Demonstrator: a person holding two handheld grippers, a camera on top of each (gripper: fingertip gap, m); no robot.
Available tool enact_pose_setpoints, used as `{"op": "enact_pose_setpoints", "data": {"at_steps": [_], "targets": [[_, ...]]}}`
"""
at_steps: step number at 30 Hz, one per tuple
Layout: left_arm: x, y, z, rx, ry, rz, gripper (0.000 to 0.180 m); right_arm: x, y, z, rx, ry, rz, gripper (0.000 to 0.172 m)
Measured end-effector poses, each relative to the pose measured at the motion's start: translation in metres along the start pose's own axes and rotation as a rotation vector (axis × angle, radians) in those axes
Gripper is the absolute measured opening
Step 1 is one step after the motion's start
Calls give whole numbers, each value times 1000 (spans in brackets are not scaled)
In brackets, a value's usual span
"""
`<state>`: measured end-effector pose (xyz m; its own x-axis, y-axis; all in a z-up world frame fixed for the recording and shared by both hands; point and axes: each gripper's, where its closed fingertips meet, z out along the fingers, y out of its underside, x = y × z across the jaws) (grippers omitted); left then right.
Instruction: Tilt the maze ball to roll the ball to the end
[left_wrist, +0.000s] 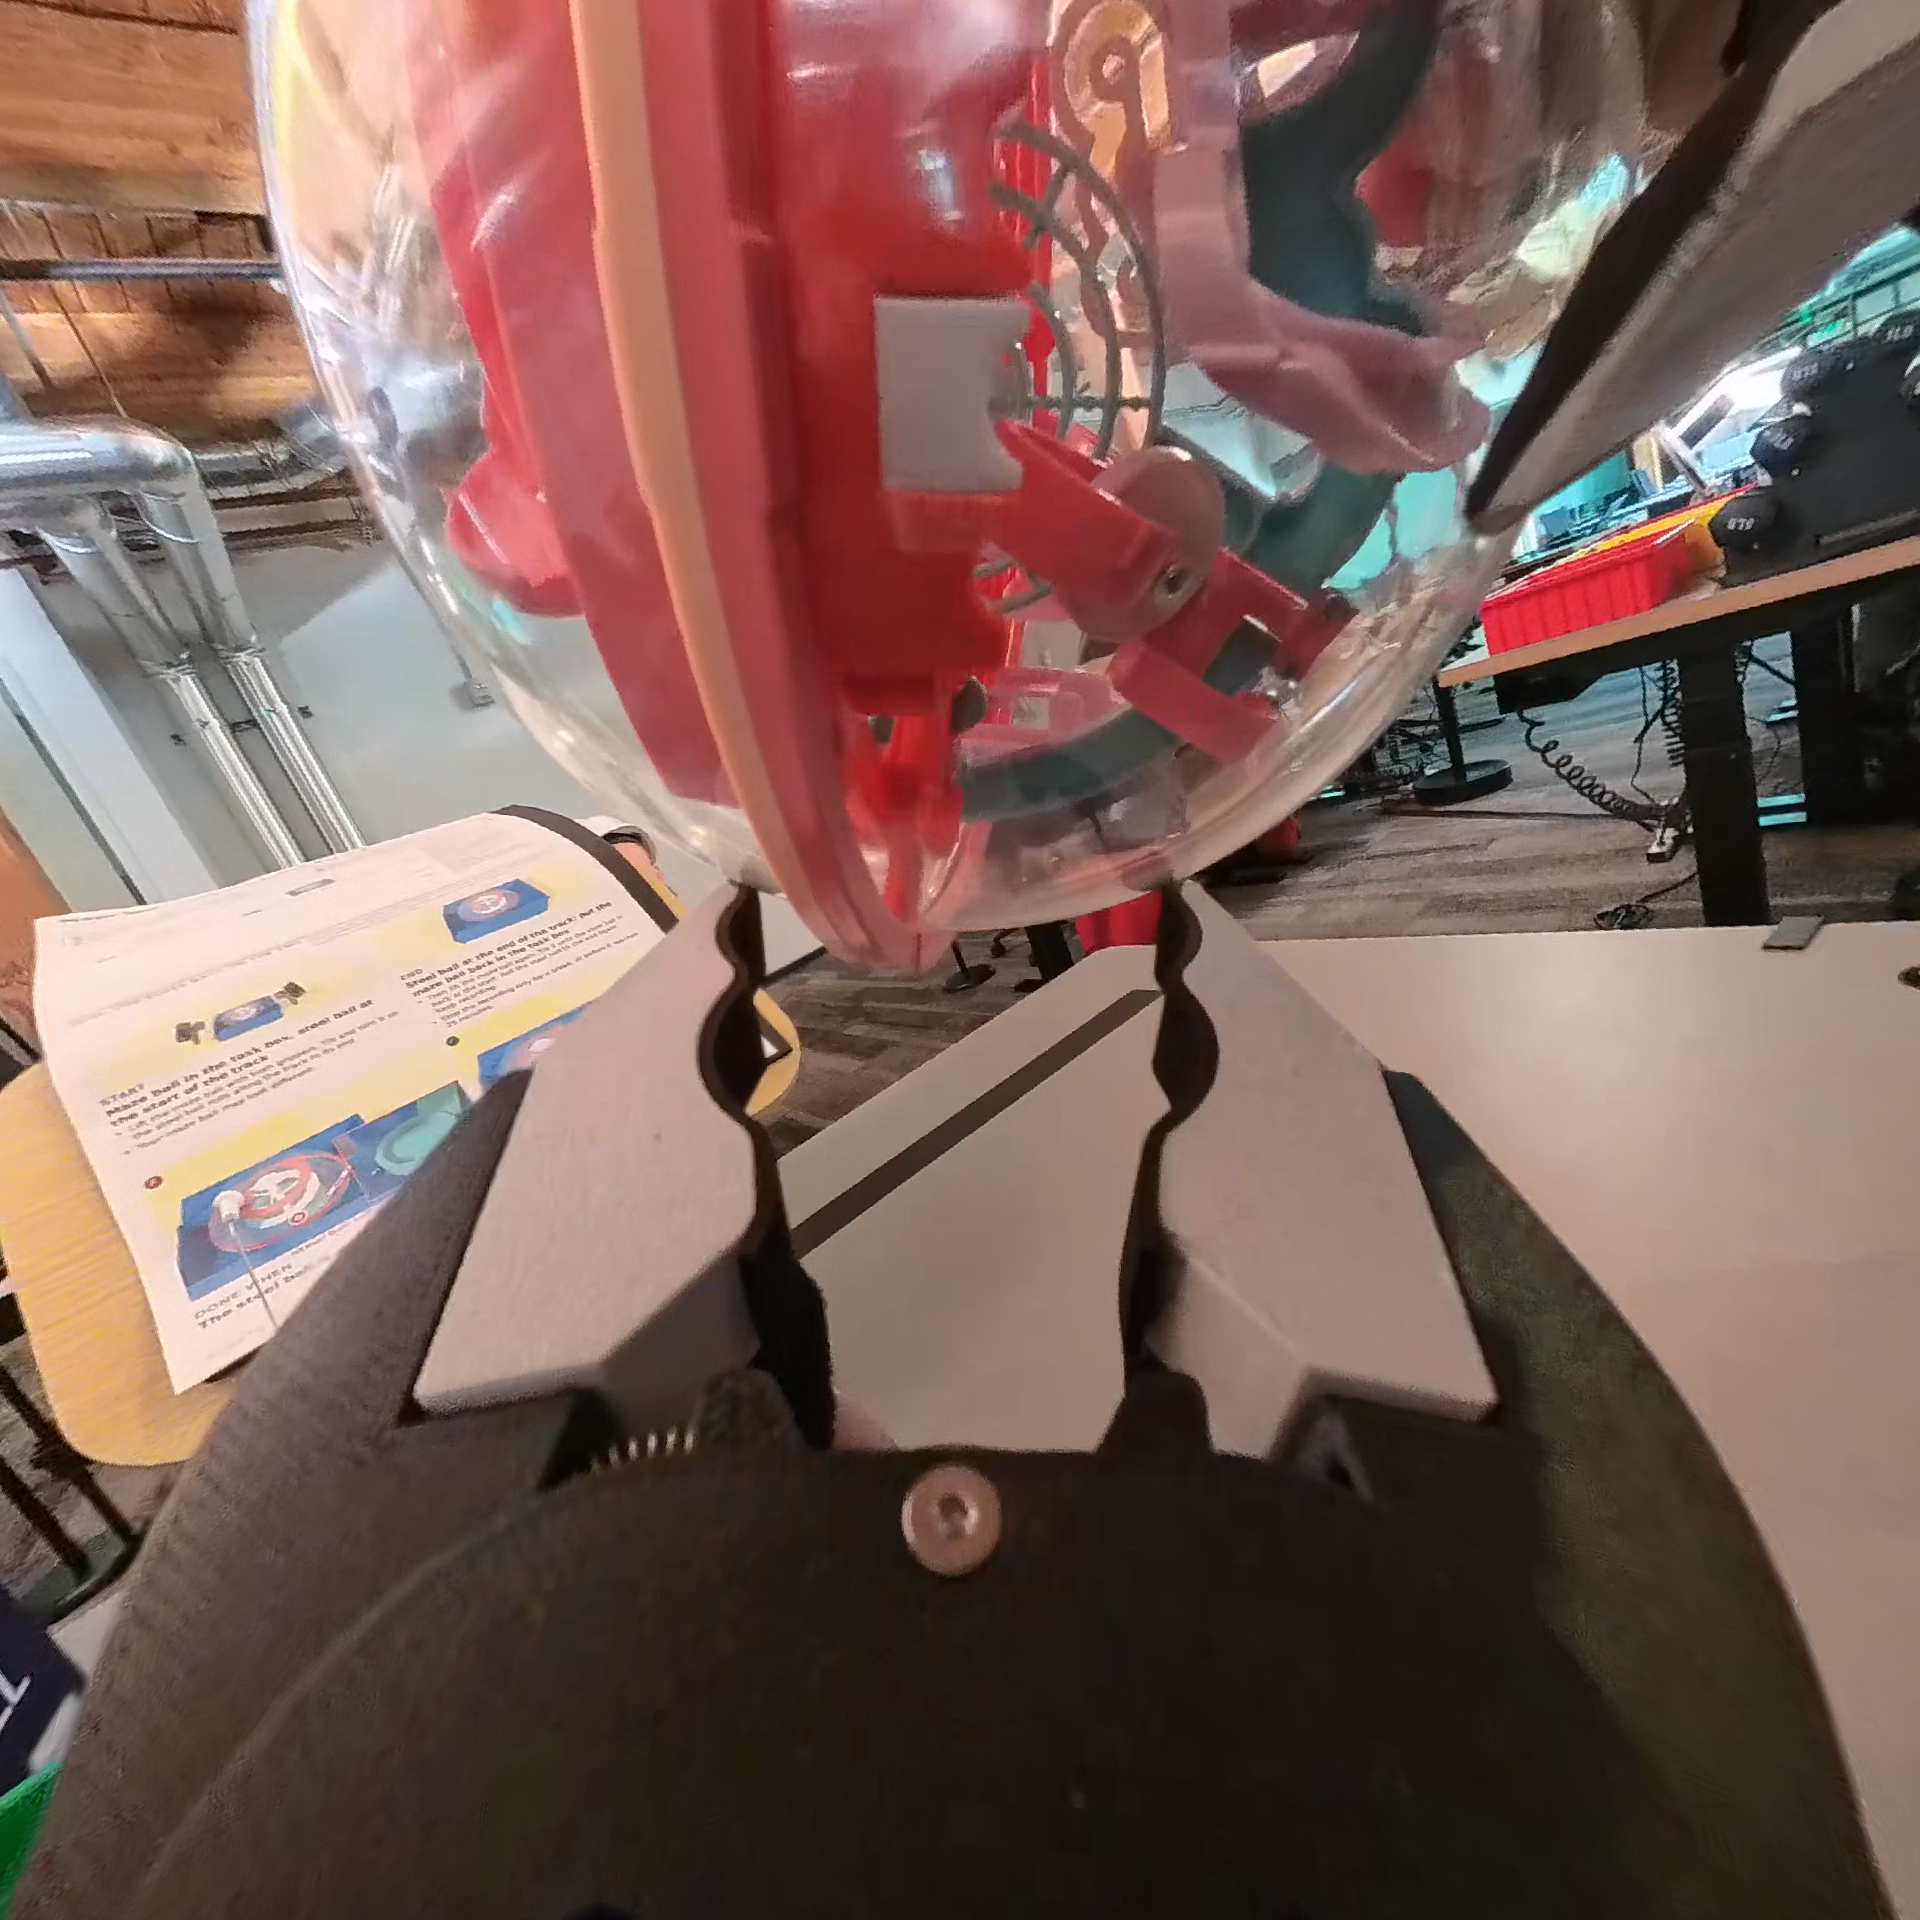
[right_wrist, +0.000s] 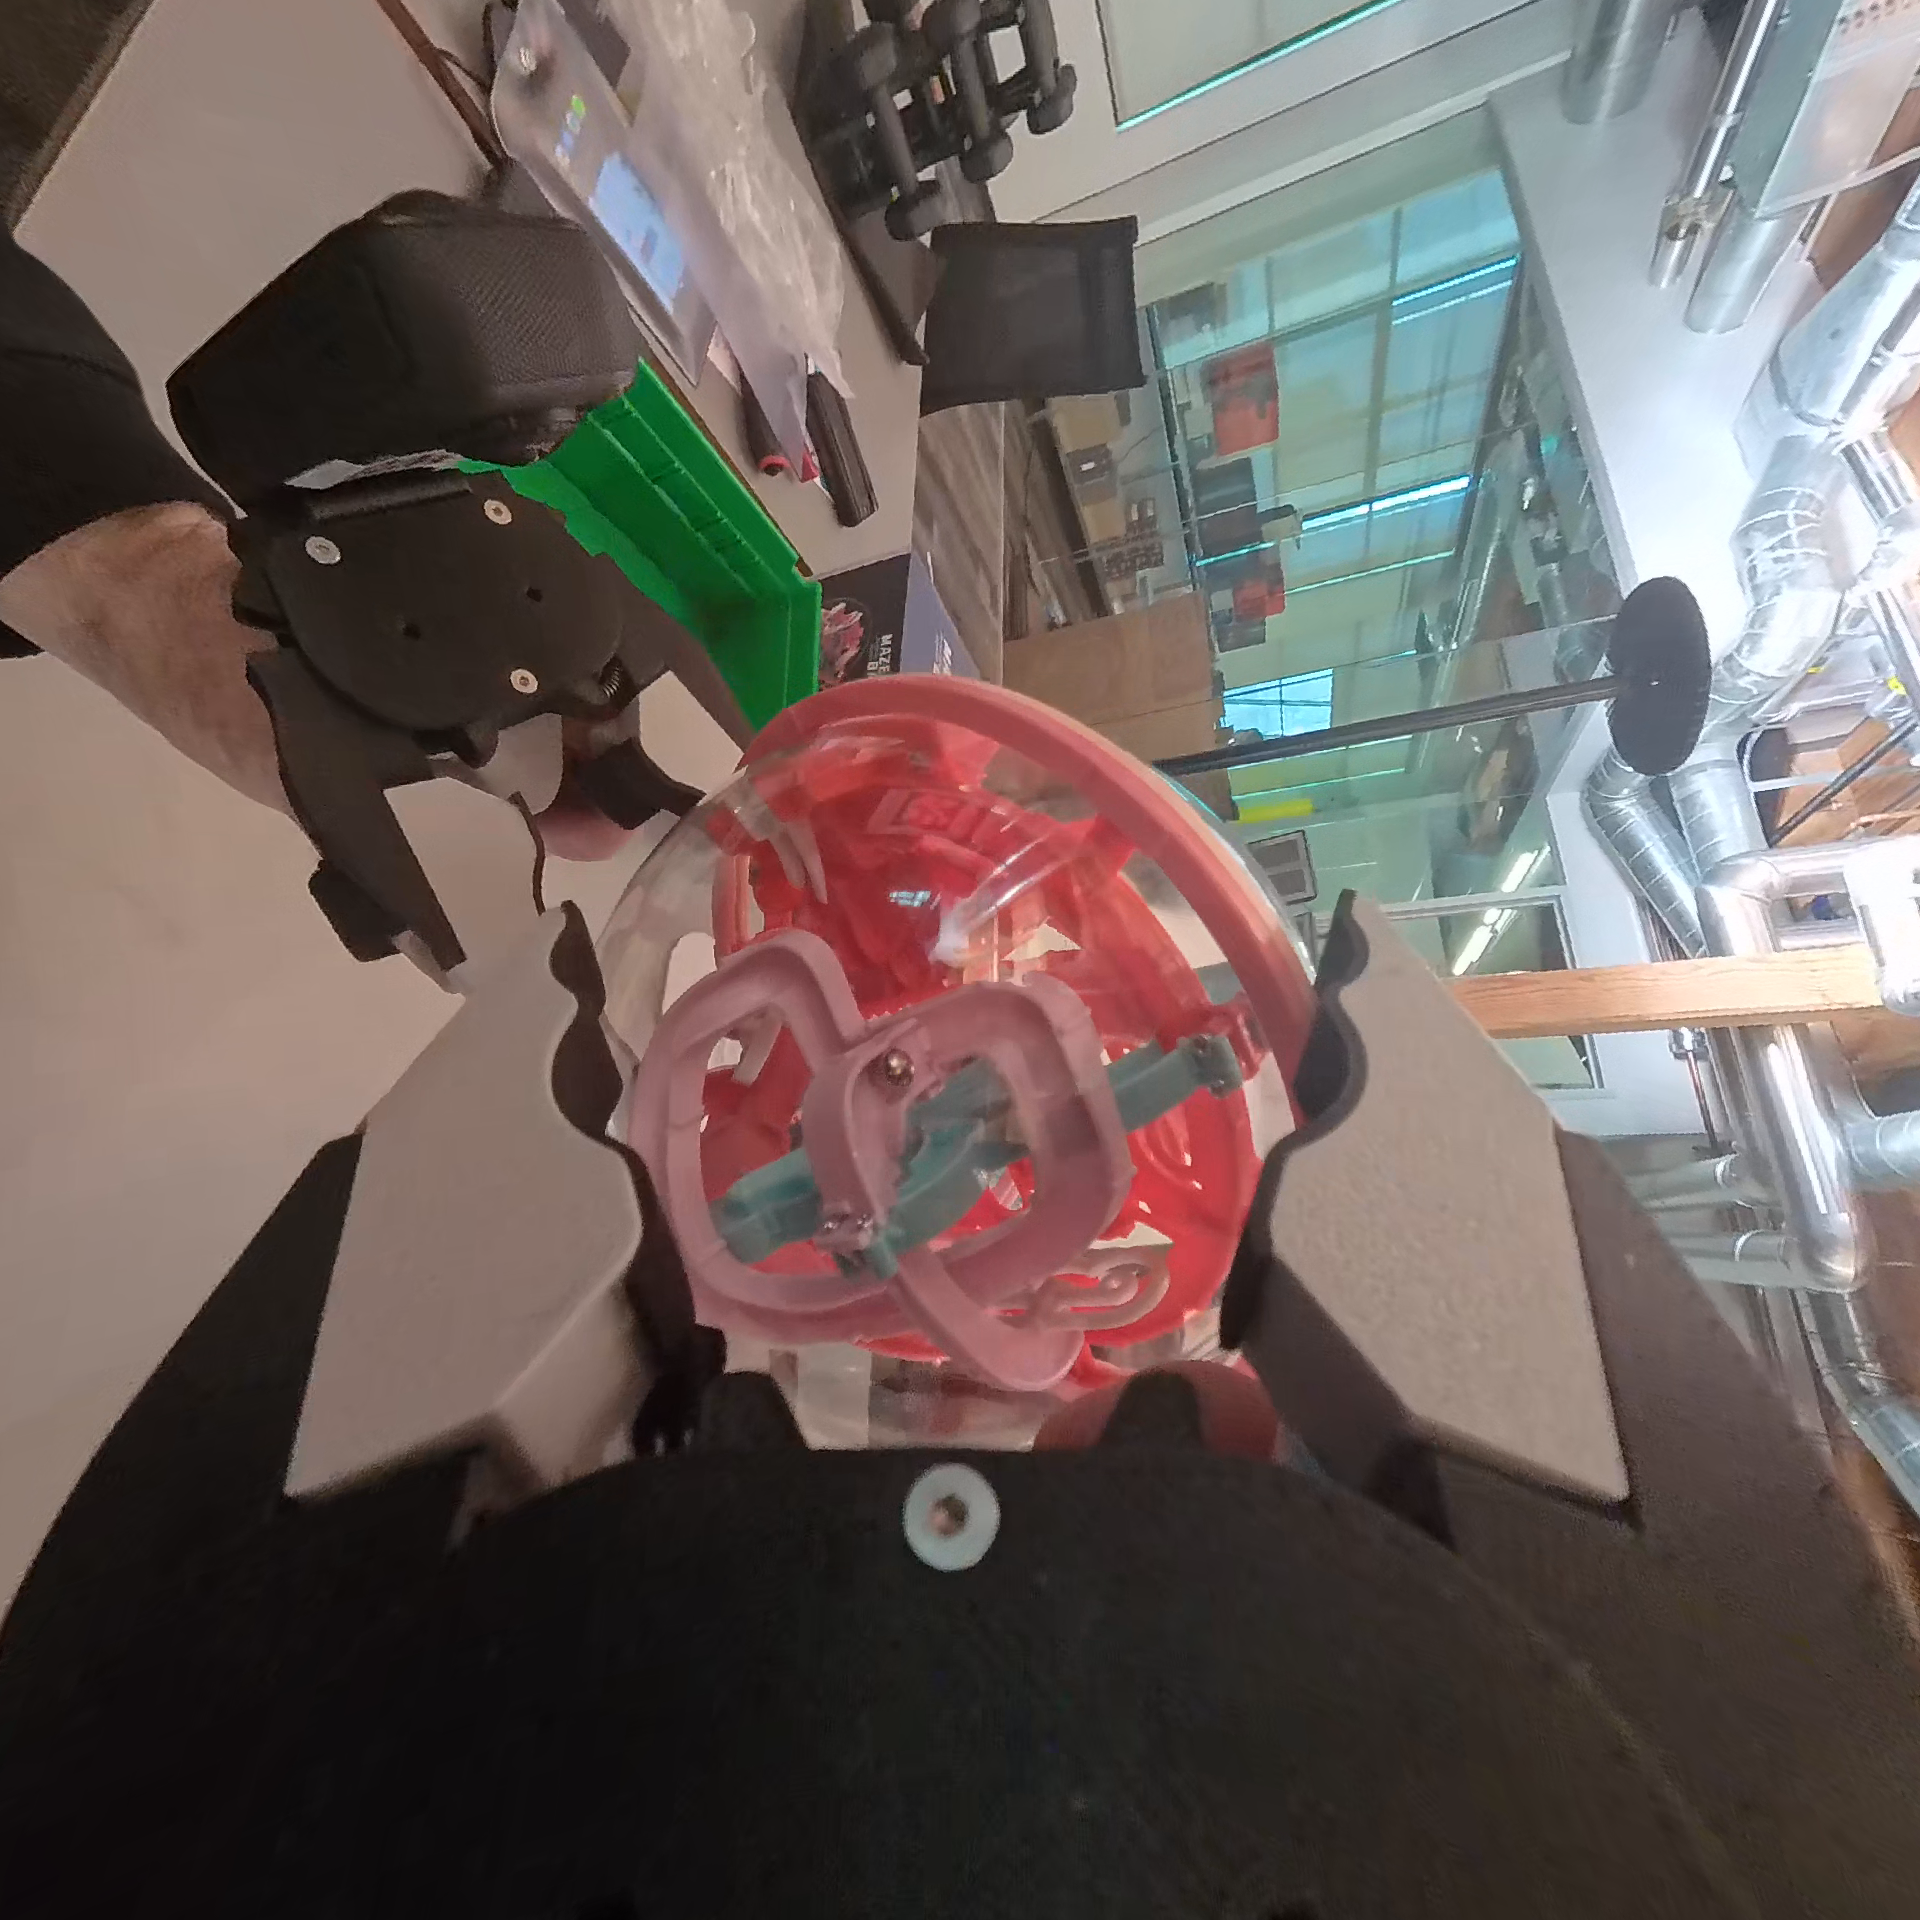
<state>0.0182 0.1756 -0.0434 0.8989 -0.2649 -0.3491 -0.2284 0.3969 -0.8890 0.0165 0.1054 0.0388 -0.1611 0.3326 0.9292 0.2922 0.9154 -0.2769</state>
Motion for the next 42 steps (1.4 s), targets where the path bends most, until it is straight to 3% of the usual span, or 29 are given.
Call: {"op": "enact_pose_setpoints", "data": {"at_steps": [23, 33, 42], "targets": [[24, 24, 3, -139, 84, -346, 73, -10, 18, 24, -172, -262, 117, 132], [9, -6, 4, -43, 53, -278, 71, 13, 7, 17, -195, -136, 29, 140], [-2, -33, 8, 100, -6, -212, 62, 31, -13, 4, -134, -9, -32, 136]]}}
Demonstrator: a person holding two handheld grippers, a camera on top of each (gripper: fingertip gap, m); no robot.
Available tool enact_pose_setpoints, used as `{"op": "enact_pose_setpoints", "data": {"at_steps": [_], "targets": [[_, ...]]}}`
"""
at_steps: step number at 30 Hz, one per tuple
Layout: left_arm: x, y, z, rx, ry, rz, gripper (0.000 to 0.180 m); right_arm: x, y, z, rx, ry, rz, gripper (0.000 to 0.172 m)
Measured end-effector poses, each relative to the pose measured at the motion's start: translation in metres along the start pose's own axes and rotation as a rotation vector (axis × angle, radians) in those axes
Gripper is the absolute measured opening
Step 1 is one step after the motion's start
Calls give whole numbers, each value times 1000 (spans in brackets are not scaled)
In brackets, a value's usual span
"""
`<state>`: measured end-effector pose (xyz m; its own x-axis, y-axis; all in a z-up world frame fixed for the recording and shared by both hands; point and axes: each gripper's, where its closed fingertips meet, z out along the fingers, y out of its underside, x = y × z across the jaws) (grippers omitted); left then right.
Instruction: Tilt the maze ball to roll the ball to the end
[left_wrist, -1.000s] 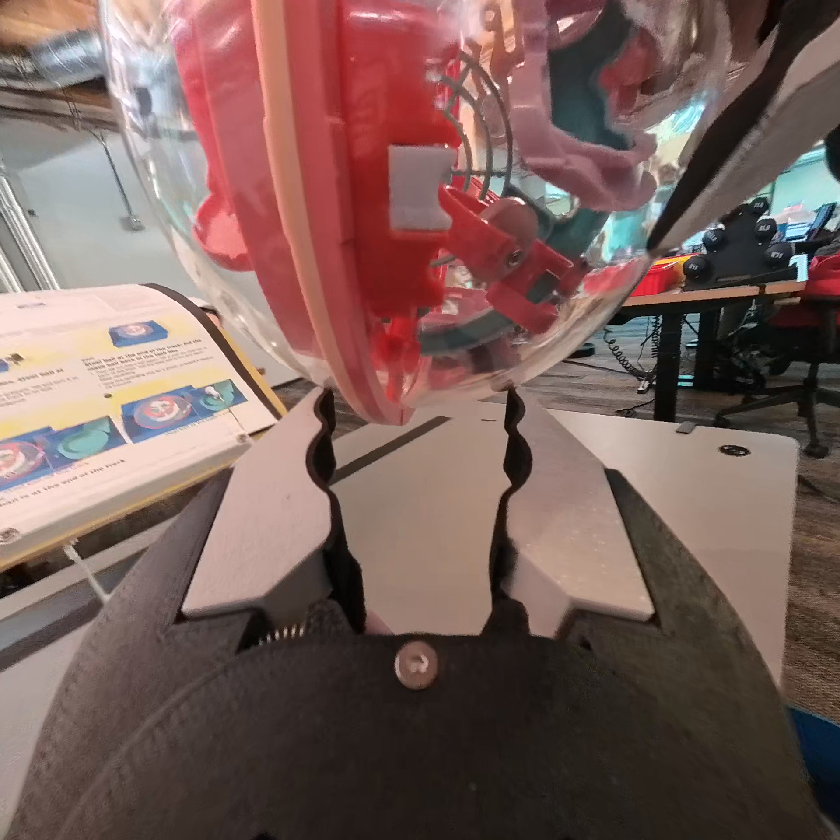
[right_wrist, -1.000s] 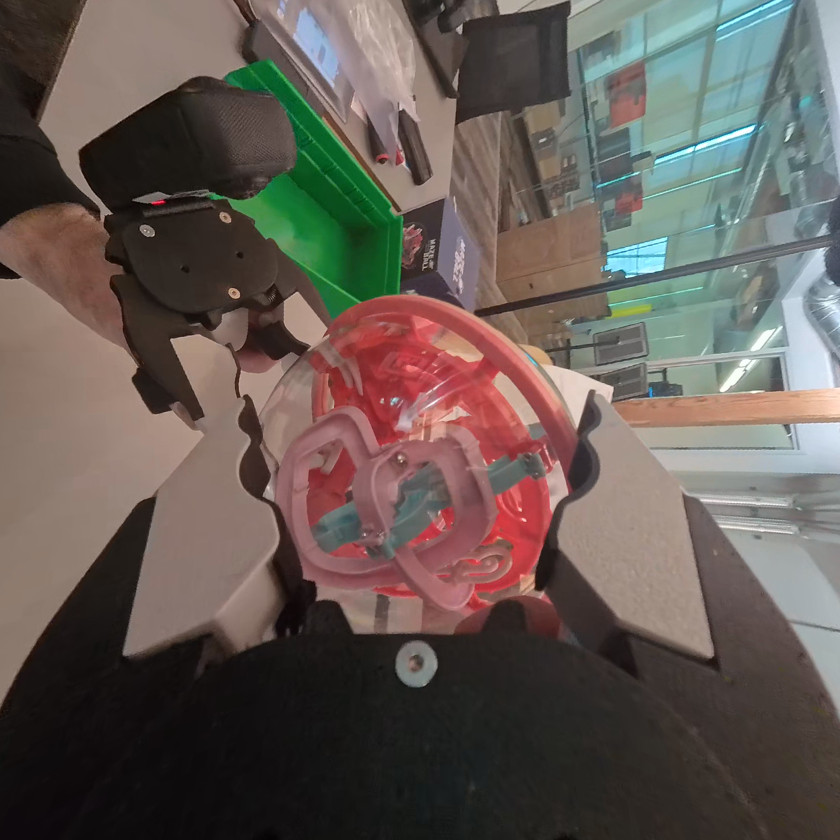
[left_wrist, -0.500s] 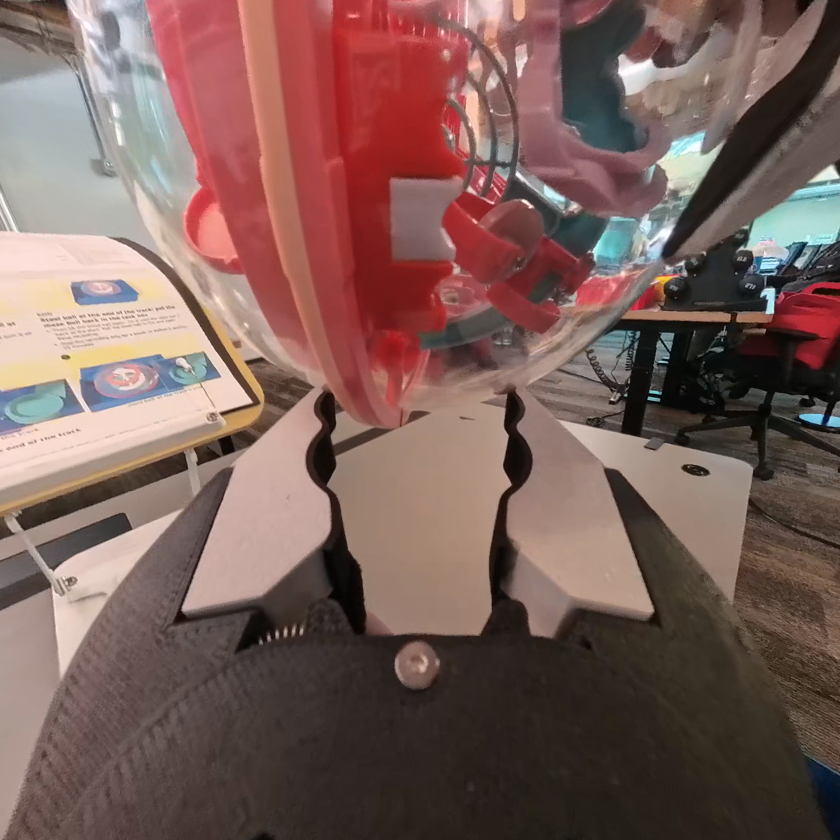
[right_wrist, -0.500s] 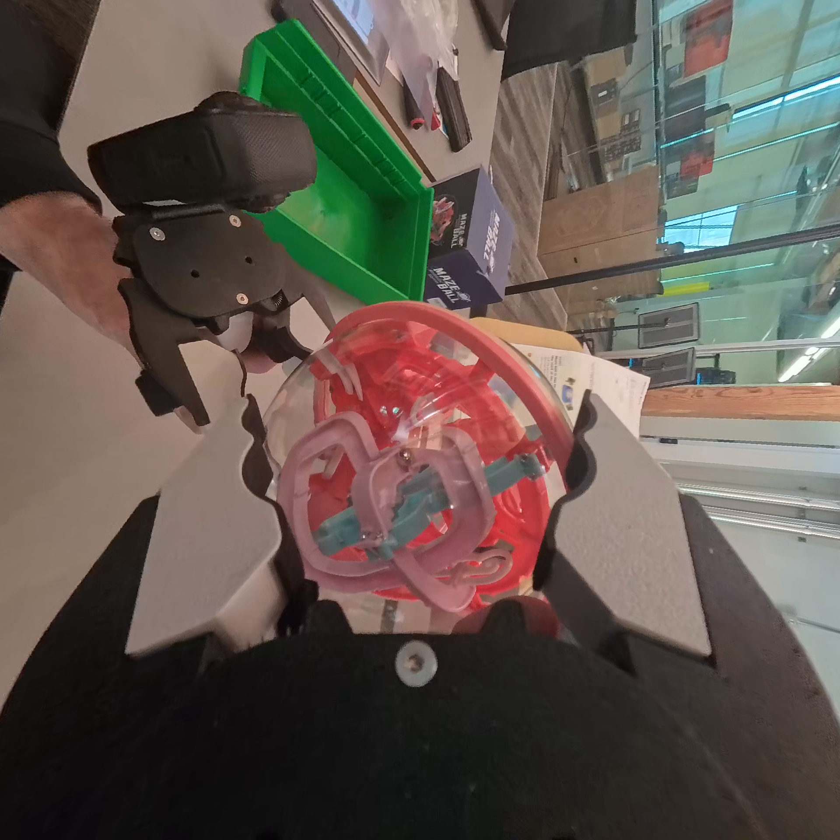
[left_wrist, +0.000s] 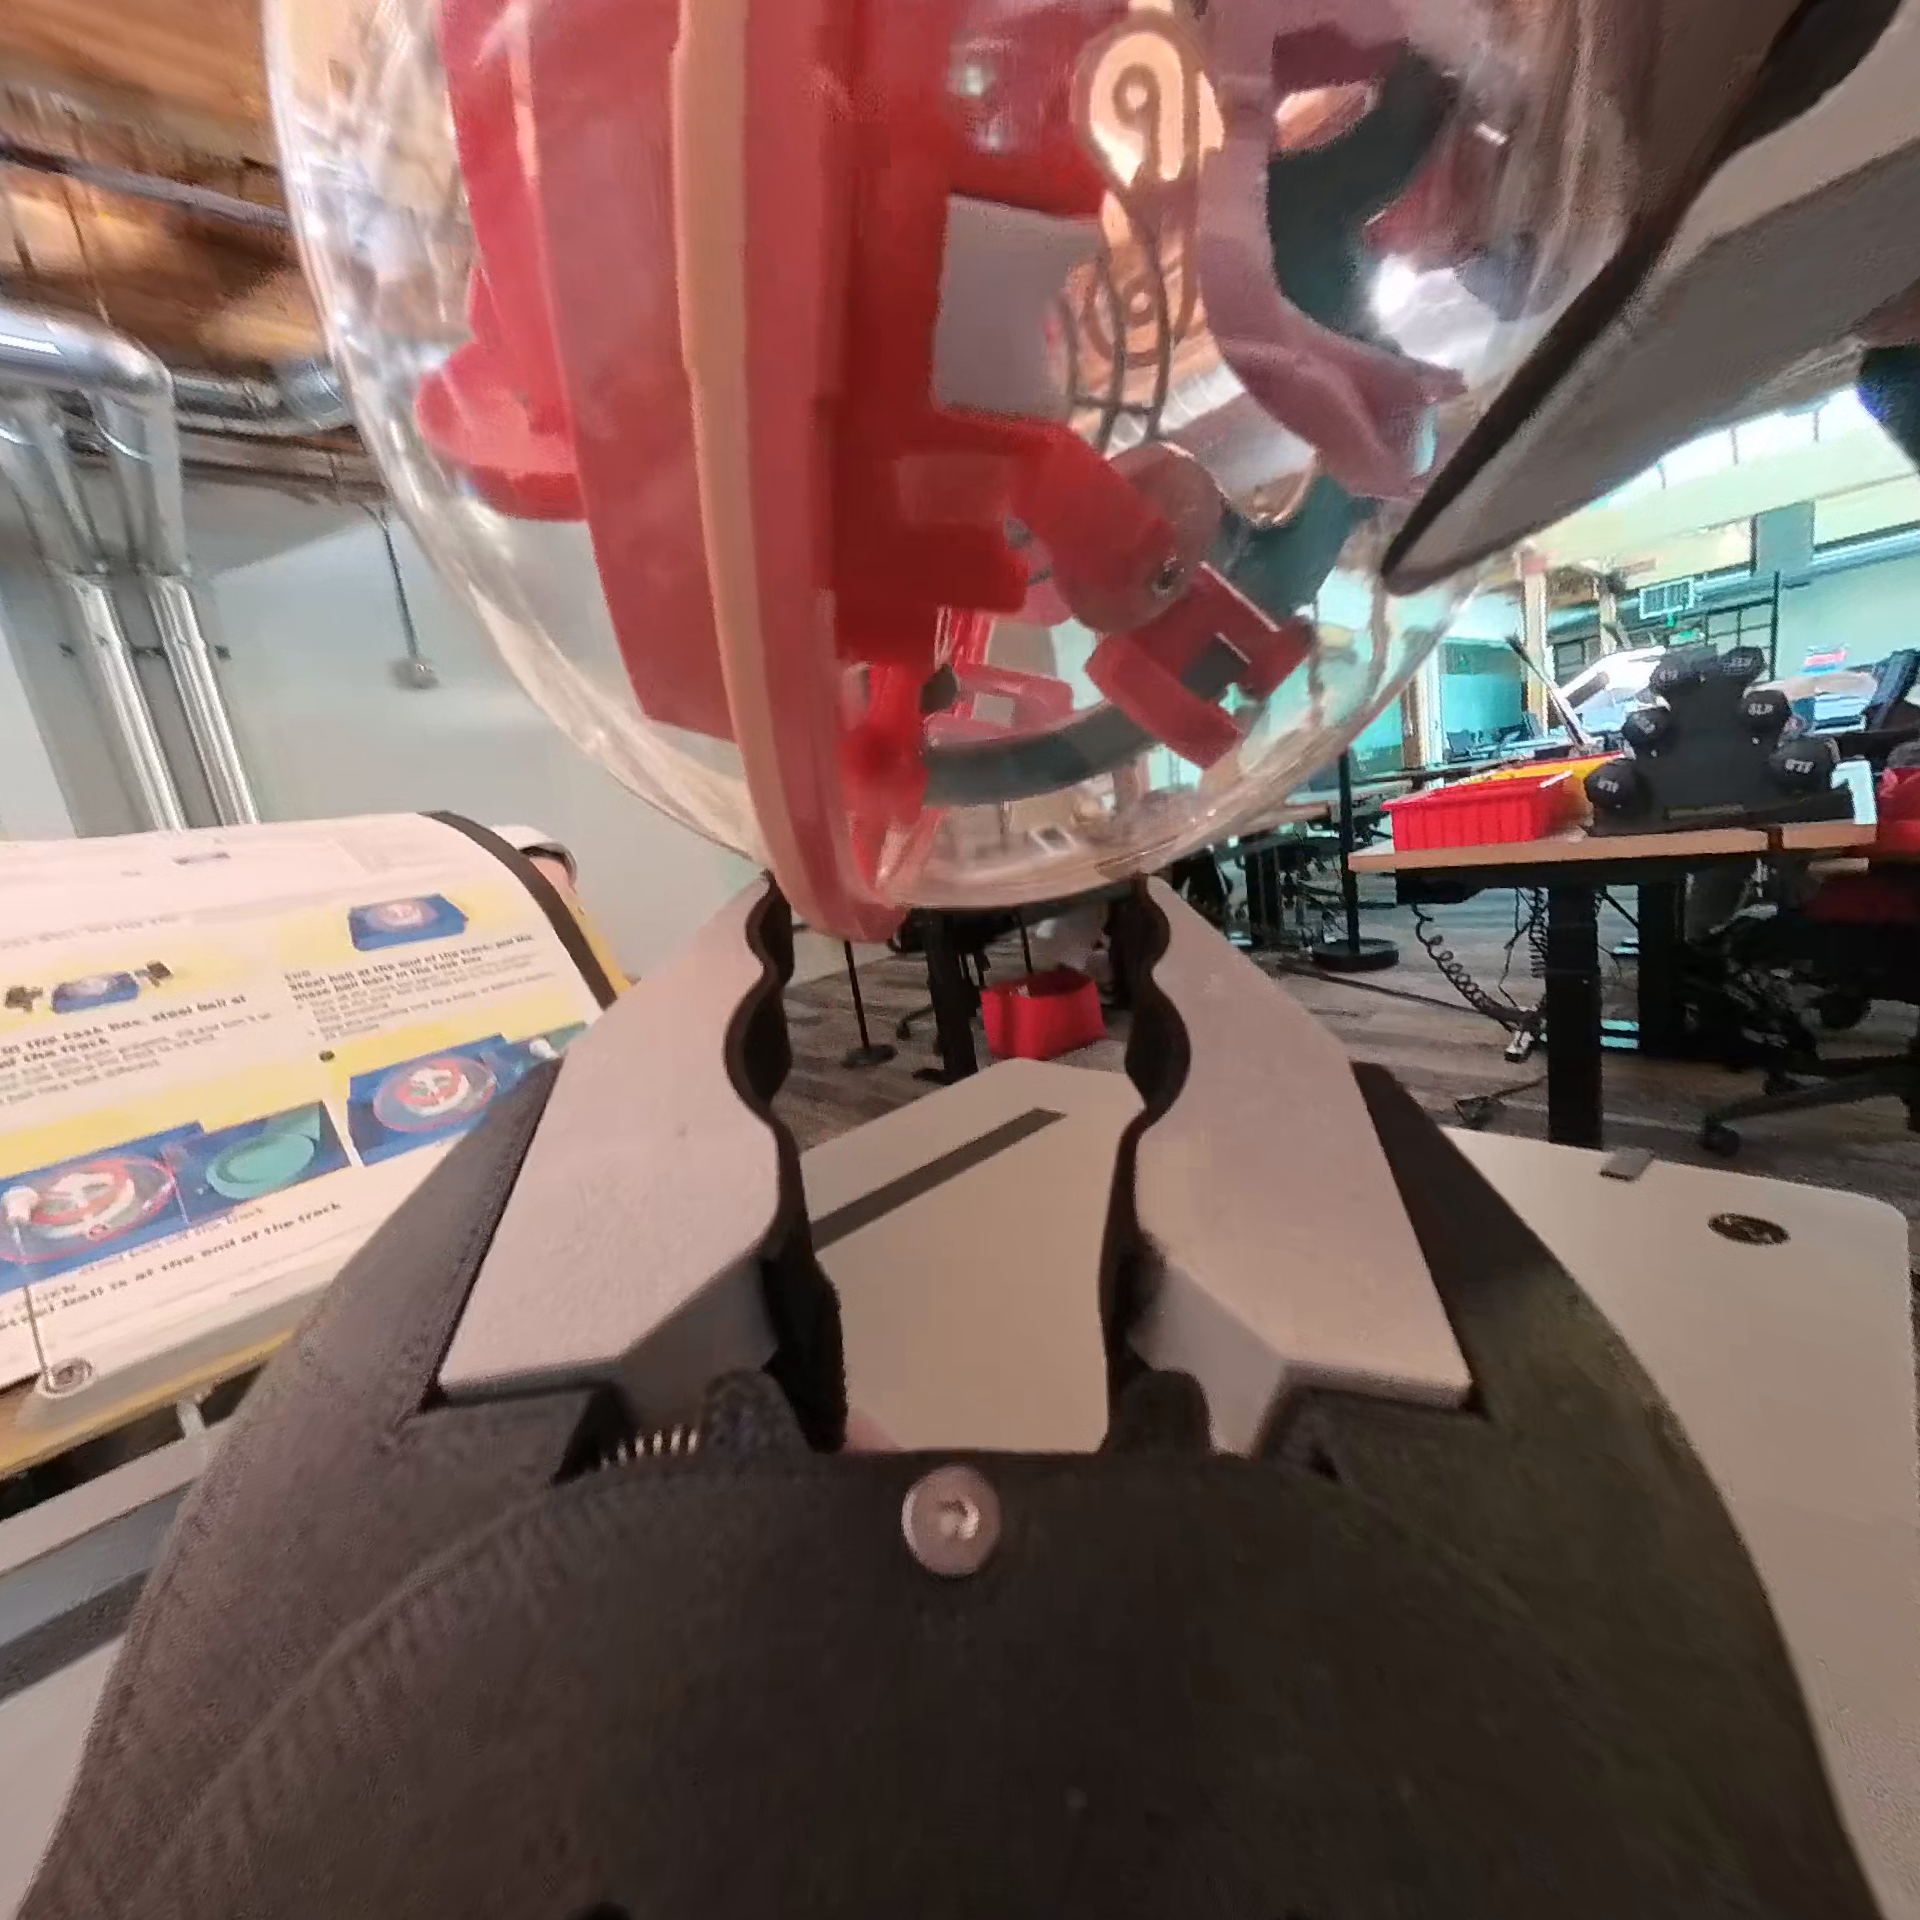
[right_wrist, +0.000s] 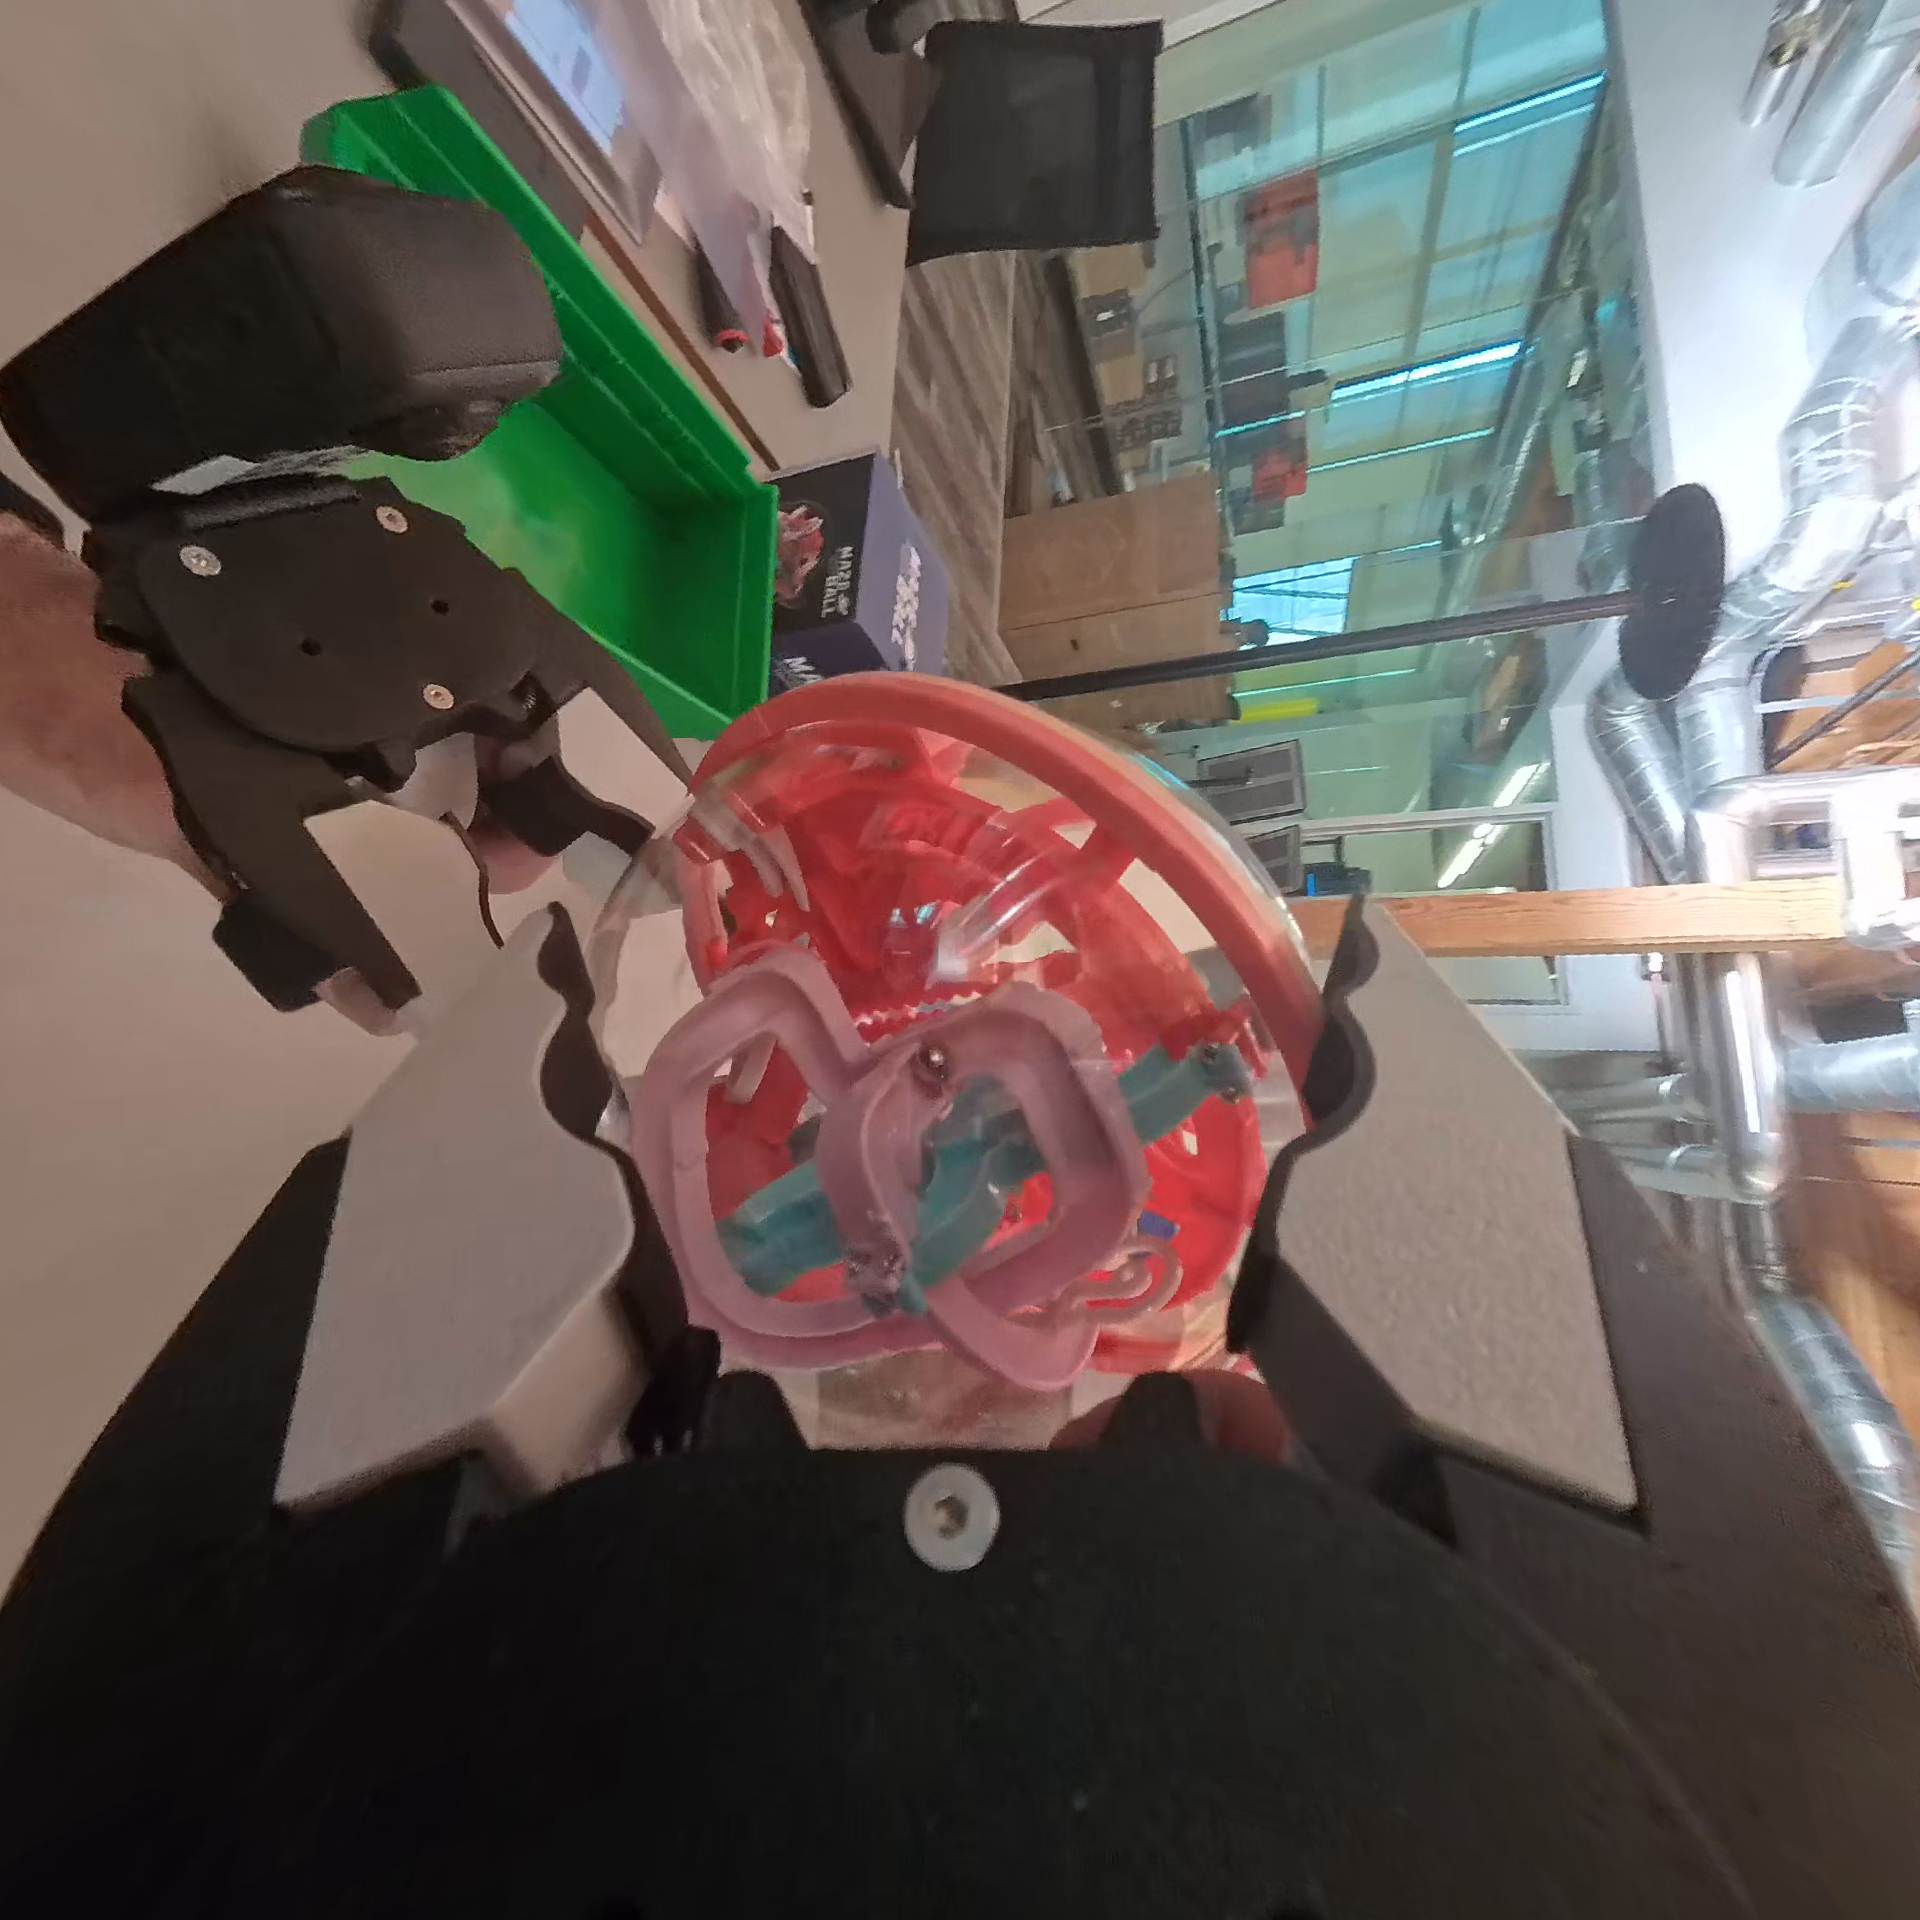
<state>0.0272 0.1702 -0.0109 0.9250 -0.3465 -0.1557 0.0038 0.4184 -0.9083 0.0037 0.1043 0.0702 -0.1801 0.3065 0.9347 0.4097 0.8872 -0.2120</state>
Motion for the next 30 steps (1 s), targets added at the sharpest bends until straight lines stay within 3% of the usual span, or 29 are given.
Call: {"op": "enact_pose_setpoints", "data": {"at_steps": [15, 30], "targets": [[5, -32, 14, 145, 31, 77, 54, 19, -15, -30, 22, 110, -57, 129], [4, -35, 13, 181, 34, 108, 45, 15, -17, -46, -37, -32, -115, 112]]}}
